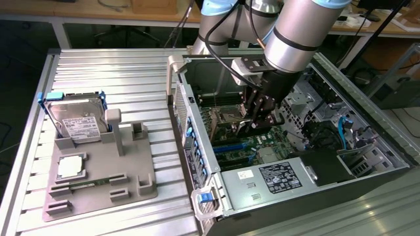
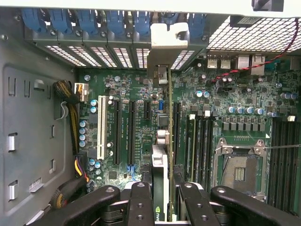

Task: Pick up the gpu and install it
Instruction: 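Insert the gpu into the slot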

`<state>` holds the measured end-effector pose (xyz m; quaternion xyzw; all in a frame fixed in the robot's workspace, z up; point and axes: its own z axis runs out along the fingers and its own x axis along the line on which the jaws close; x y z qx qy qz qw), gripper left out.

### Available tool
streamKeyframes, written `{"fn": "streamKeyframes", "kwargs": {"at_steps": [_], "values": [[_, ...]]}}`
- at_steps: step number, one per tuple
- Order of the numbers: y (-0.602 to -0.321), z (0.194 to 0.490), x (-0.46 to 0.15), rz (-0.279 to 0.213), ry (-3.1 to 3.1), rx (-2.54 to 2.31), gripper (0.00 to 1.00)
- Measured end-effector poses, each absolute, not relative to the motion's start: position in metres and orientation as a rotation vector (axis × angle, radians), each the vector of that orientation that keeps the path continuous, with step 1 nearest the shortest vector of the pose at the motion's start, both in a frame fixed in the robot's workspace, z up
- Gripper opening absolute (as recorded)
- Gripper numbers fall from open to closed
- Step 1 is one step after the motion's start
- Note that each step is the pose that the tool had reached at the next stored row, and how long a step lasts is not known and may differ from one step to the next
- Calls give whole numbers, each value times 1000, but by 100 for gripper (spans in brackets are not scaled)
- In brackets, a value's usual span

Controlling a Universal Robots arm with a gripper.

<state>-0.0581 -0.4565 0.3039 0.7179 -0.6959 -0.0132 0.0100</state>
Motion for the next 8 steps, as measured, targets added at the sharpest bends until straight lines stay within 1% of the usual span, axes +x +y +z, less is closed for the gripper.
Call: {"fn": "streamKeyframes", "kwargs": {"at_steps": [8], "values": [[-457,299,-61,-42,-2194,2220,27]]}}
